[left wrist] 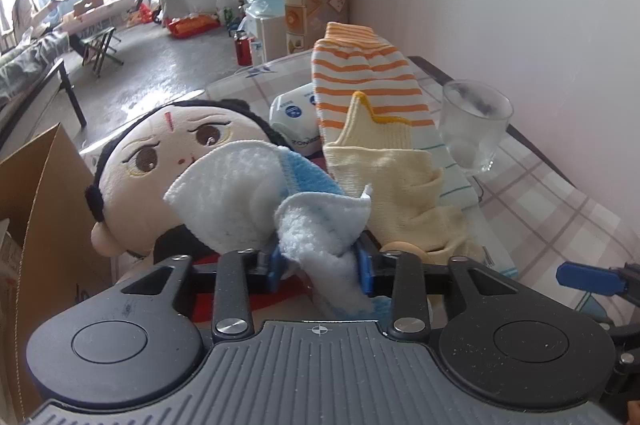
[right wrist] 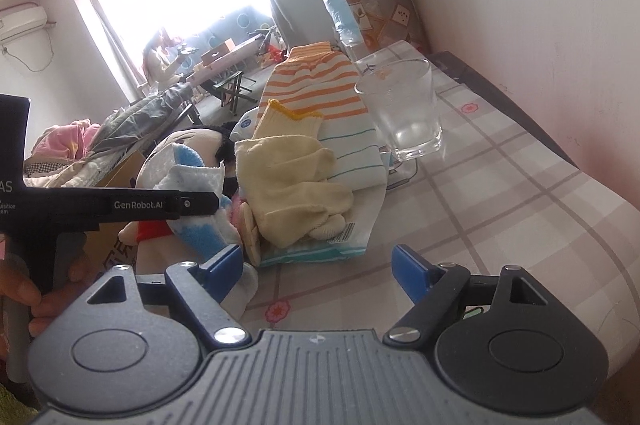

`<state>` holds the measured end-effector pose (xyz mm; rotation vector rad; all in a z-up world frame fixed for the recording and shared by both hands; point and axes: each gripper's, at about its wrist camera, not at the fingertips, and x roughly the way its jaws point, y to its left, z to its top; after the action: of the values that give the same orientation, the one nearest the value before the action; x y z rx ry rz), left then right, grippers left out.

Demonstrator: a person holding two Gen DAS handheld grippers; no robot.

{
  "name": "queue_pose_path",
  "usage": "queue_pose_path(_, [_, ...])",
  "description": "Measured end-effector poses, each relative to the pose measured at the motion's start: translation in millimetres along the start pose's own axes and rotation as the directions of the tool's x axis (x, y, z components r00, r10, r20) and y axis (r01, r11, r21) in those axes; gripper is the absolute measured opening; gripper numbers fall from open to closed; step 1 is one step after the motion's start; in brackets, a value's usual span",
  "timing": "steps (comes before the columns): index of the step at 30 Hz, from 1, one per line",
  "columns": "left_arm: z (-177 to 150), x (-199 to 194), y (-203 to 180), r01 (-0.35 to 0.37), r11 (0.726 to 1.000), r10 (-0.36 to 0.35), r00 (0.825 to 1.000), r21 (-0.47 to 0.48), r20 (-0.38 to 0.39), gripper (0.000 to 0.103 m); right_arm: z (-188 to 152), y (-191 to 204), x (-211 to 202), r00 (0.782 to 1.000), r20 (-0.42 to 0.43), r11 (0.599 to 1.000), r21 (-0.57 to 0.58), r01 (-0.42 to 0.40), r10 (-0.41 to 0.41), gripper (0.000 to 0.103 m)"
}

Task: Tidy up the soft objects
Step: 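Grasp the white-and-blue towel with the left tool while the right tool grasps the white tape roll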

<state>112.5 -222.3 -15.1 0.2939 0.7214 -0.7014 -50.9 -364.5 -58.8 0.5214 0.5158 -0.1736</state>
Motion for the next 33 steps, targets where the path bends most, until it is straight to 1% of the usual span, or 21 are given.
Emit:
queue_pose_path(1, [1, 0, 3, 0.008, 1.0, -0.008, 1.0, -0.014, -0.002, 0.024, 0, 2, 0, 1.0, -0.002, 1.0, -0.007, -0.004, 0.004, 0.084])
queue_pose_path(3, [1, -2, 7, 0.018, 0.999, -0.019, 1.0, -0.036, -0.003, 0.02, 0, 5, 3, 1.0, -0.013, 1.0, -0.022, -0.01, 0.01, 0.081])
queue_pose_path(5, [2, -6, 9, 0.023, 0.998, -0.023, 1.0, -0.058, 0.001, 0.017, -1, 10, 6, 0.999, -0.03, 0.999, -0.037, -0.024, 0.023, 0.075])
queue_pose_path(6, [2, -8, 10, 0.024, 0.998, -0.024, 1.0, -0.066, 0.004, 0.016, -2, 13, 7, 0.999, -0.038, 0.998, -0.045, -0.032, 0.03, 0.073])
queue_pose_path(7, [2, -11, 11, 0.024, 0.997, -0.024, 1.0, -0.072, 0.008, 0.015, -2, 16, 9, 0.998, -0.048, 0.998, -0.054, -0.038, 0.036, 0.069])
queue_pose_path(8, [2, -14, 11, 0.027, 0.997, -0.026, 1.0, -0.078, 0.012, 0.014, -3, 20, 11, 0.997, -0.058, 0.997, -0.066, -0.045, 0.041, 0.065])
queue_pose_path(10, [2, -20, 14, 0.033, 0.995, -0.031, 0.999, -0.093, 0.02, 0.013, -6, 27, 14, 0.996, -0.074, 0.995, -0.083, -0.061, 0.055, 0.062])
queue_pose_path(11, [2, -24, 15, 0.031, 0.995, -0.029, 0.999, -0.099, 0.025, 0.013, -7, 30, 15, 0.994, -0.084, 0.993, -0.094, -0.073, 0.065, 0.058])
queue_pose_path(13, [1, -32, 17, 0.017, 0.995, -0.013, 0.999, -0.1, 0.04, 0.013, -9, 38, 19, 0.992, -0.102, 0.989, -0.114, -0.091, 0.079, 0.055])
queue_pose_path(16, [0, -45, 19, -0.008, 0.995, 0.015, 0.998, -0.095, 0.065, 0.013, -12, 46, 26, 0.988, -0.126, 0.985, -0.138, -0.107, 0.09, 0.046])
queue_pose_path(19, [1, -57, 20, -0.029, 0.996, 0.038, 0.994, -0.087, 0.1, 0.012, -12, 52, 28, 0.985, -0.135, 0.982, -0.14, -0.125, 0.106, 0.045])
queue_pose_path(24, [2, -65, 24, -0.026, 0.995, 0.039, 0.991, -0.1, 0.128, 0.013, -12, 63, 34, 0.98, -0.152, 0.976, -0.157, -0.151, 0.128, 0.044])
queue_pose_path(28, [0, -69, 25, -0.057, 0.994, 0.071, 0.986, -0.096, 0.152, 0.012, -12, 71, 39, 0.975, -0.169, 0.97, -0.171, -0.172, 0.143, 0.039])
queue_pose_path(31, [-1, -65, 27, -0.091, 0.991, 0.105, 0.983, -0.093, 0.152, 0.012, -12, 74, 38, 0.972, -0.172, 0.965, -0.179, -0.191, 0.16, 0.039])
queue_pose_path(33, [-2, -58, 30, -0.1, 0.99, 0.113, 0.984, -0.099, 0.135, 0.012, -13, 76, 34, 0.97, -0.169, 0.961, -0.181, -0.207, 0.177, 0.039])
